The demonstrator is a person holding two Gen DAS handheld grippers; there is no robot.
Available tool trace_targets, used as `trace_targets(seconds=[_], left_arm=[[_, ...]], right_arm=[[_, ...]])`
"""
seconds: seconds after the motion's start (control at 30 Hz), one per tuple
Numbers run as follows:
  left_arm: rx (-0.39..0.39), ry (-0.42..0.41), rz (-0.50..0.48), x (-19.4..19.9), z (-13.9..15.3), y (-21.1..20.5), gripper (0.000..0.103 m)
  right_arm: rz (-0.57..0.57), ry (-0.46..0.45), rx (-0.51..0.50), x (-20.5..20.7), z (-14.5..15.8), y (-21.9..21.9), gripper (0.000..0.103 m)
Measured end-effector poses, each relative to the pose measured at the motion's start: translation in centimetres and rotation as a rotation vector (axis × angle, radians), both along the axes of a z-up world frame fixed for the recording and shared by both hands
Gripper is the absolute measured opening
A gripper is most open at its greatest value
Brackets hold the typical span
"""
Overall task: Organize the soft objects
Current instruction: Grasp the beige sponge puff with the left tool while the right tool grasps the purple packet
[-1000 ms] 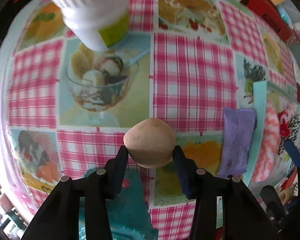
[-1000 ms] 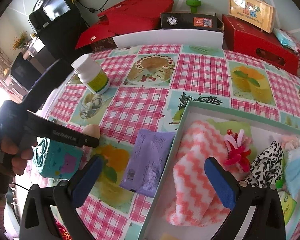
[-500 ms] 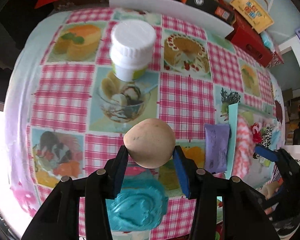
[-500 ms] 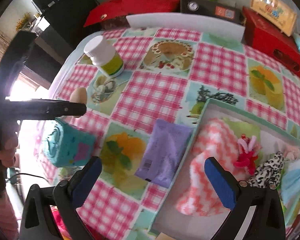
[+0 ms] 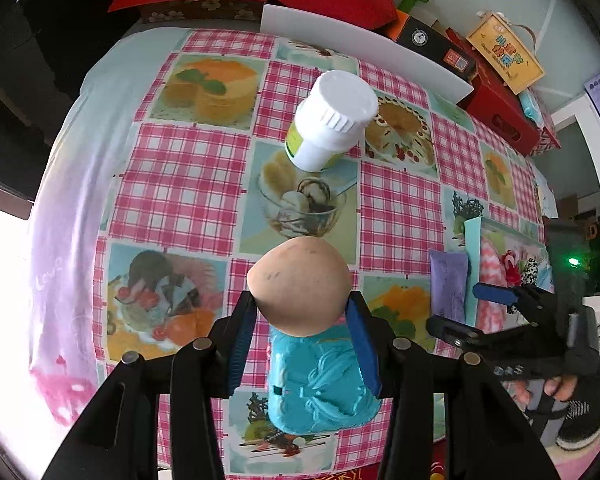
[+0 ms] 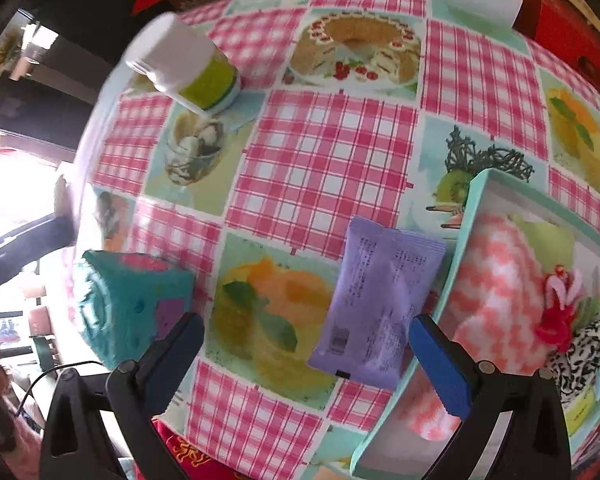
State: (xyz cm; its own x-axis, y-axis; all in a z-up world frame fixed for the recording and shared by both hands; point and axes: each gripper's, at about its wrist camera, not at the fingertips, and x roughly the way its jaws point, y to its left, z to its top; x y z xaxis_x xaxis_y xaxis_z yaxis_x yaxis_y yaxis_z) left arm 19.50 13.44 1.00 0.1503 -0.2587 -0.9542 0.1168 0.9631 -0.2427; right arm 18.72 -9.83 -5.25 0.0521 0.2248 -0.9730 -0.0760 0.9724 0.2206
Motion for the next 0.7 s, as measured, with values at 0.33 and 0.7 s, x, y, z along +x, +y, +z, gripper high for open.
trace_targets(seconds=[0.33,0.7], left_arm=[[-0.036,-0.024,-0.001,-0.6,0.0,1.2,0.047],[-0.043,-0.016,0.000,-0.7,-0.4,1.5,0.048]], right_arm=[[-0.043,0.054,-0.071,1.3,-3.0,0.6,0.103],[0.014,0.048,-0.011,1.9,-3.1,4.6,0.103]])
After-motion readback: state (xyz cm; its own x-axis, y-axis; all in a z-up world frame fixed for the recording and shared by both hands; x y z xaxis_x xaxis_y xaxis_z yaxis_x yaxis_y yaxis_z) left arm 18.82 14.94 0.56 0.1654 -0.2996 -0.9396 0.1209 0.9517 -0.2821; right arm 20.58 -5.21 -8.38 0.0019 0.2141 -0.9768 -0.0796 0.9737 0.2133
